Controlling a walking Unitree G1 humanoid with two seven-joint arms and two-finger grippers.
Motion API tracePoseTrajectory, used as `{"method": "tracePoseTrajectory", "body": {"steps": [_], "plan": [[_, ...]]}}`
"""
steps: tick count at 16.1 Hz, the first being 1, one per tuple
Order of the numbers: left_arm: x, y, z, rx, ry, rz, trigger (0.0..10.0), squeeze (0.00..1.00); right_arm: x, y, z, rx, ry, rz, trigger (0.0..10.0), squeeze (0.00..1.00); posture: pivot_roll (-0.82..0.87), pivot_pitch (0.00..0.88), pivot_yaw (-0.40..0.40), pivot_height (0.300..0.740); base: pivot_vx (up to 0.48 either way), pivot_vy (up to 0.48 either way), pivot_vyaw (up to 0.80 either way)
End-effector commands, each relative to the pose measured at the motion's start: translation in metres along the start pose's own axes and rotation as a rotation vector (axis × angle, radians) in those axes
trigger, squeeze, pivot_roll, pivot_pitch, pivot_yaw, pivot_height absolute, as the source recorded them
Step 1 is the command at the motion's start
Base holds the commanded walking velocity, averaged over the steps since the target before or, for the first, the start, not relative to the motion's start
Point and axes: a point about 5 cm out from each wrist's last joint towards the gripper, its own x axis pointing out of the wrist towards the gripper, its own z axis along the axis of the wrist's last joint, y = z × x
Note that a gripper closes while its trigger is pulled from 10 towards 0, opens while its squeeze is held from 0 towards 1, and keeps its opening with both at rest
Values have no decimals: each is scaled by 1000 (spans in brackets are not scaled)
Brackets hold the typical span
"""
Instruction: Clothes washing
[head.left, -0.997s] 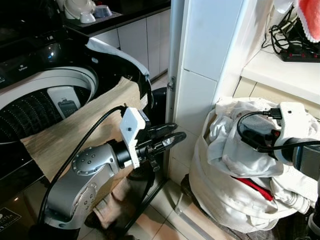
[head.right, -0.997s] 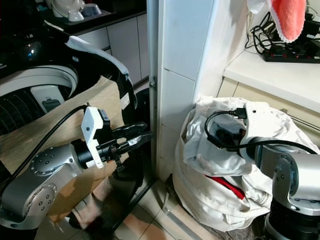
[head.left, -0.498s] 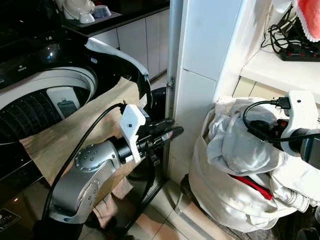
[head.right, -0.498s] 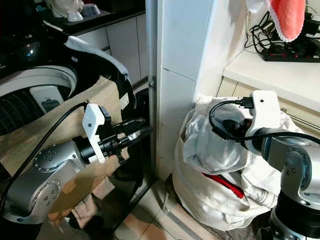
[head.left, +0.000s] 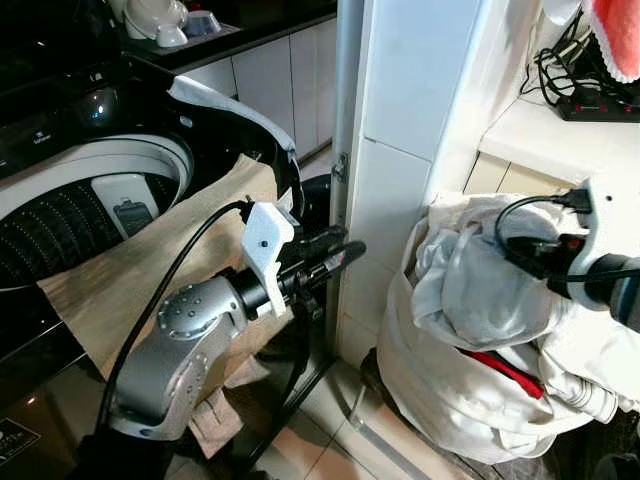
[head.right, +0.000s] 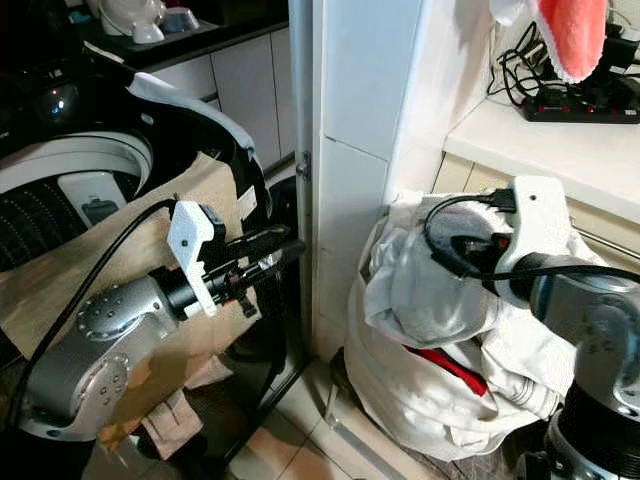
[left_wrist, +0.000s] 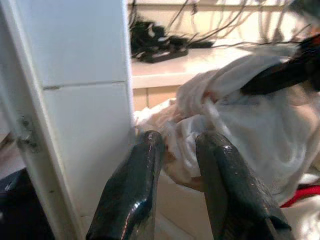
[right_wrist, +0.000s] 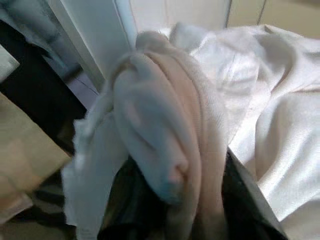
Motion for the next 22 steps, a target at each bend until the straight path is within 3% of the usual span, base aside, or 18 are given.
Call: {"method": "tracePoseTrajectory", "body": {"steps": [1, 4, 7, 8, 9, 12, 13, 17, 19, 22], "plan": [[3, 5, 1, 24, 6, 48, 10000, 0, -5, 6, 12, 25, -73, 71, 0, 0, -115, 0, 31, 740, 0, 0, 0], [9, 18, 9, 51, -43, 141, 10000, 0, -9, 18, 39, 69, -185, 197, 0, 0, -122, 0, 40, 740, 0, 0, 0], [21, 26, 37, 52, -150, 147, 10000, 0, -19, 45, 97, 82, -353, 401, 0, 0, -125, 0, 48, 740, 0, 0, 0], [27, 26, 50, -5, -234, 127, 10000, 580, -24, 57, 114, 64, -379, 471, 0, 0, -126, 0, 51, 740, 0, 0, 0], [30, 26, 57, -29, -271, 128, 10000, 1000, -25, 61, 120, 54, -383, 501, 0, 0, -126, 0, 51, 740, 0, 0, 0], [45, 22, 86, -16, -386, 74, 10000, 1000, -27, 82, 137, 4, -353, 652, 0, 0, -106, 0, 29, 740, 0, 0, 0], [52, 20, 98, -60, -441, 40, 10000, 1000, -25, 92, 139, -10, -325, 716, 0, 0, -93, 0, 18, 740, 0, 0, 0], [67, -7, 90, -119, -390, -116, 10000, 1000, -24, 119, 140, -33, -287, 866, 0, 0, -97, 0, 21, 740, 0, 0, 0], [70, -14, 86, -138, -371, -148, 10000, 1000, -24, 125, 140, -27, -279, 905, 0, 0, -101, 0, 23, 740, 0, 0, 0], [71, -13, 79, -124, -340, -137, 10000, 1000, -27, 132, 143, -10, -280, 967, 0, 0, -99, 0, 23, 740, 0, 0, 0]]}}
